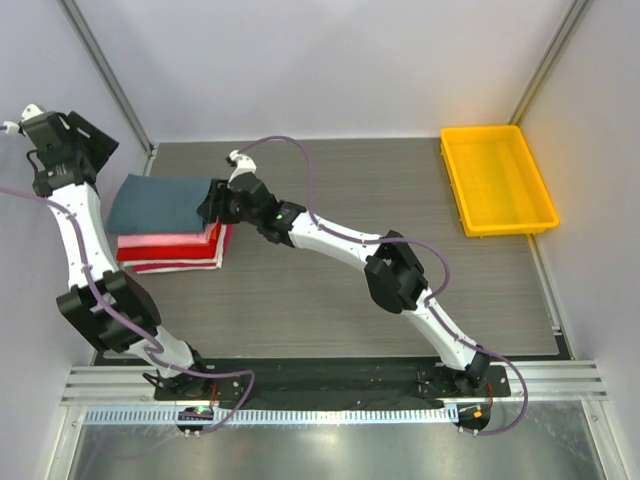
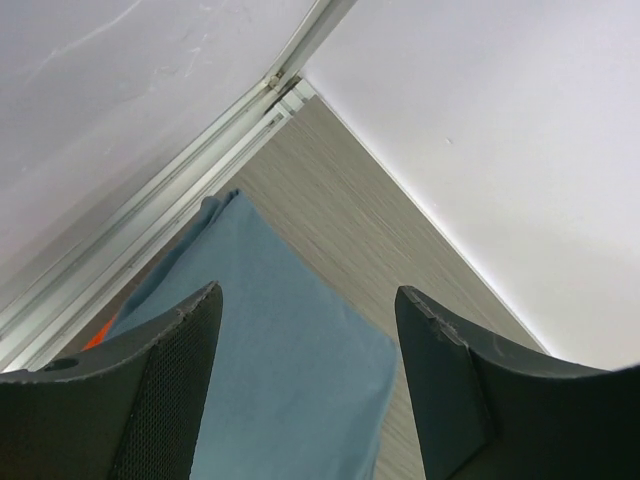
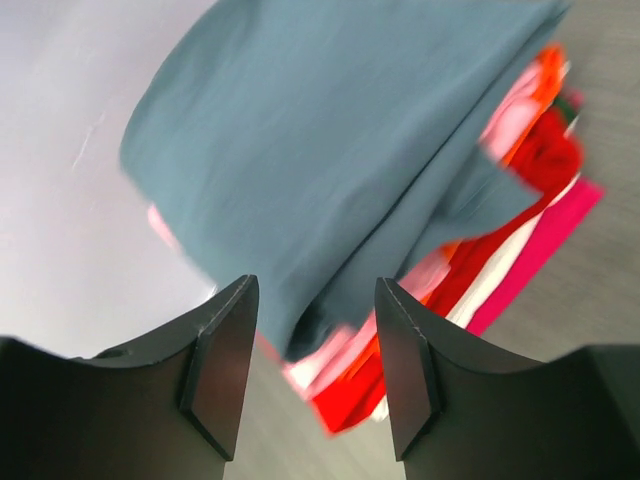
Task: Fold and stack the t-shirts
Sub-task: Neatly place the folded tshirt to the corner, then reset both grippers
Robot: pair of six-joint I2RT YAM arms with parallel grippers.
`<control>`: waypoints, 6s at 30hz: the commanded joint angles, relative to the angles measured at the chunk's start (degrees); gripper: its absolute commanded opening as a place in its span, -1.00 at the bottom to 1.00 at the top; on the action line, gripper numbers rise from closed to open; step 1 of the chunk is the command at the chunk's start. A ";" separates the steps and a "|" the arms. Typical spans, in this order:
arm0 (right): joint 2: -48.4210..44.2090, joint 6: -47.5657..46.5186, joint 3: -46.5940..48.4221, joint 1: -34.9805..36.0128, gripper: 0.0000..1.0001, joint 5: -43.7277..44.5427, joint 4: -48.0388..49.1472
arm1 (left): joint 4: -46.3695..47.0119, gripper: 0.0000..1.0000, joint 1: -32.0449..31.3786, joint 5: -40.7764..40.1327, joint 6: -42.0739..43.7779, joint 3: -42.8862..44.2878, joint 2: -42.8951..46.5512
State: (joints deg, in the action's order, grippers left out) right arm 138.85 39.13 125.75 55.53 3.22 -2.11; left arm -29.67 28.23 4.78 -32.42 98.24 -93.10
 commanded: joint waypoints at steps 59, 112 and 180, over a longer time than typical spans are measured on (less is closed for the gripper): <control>-9.74 5.34 -10.79 3.01 -0.98 -1.73 1.84 | -4.17 0.33 0.42 1.20 2.19 -4.45 4.95; 9.16 37.33 12.41 -4.20 -0.97 -26.87 3.69 | 16.57 0.07 18.18 25.62 -21.54 -38.48 3.19; -101.92 -9.96 -103.68 -22.22 0.81 26.12 -6.06 | 33.89 1.00 -66.89 -15.59 1.30 -63.60 31.15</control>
State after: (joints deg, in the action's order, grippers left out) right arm 41.17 30.76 23.38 33.26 19.51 -7.33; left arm -3.29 -36.27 -4.05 -36.45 35.27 -60.49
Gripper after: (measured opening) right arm 0.904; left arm 0.996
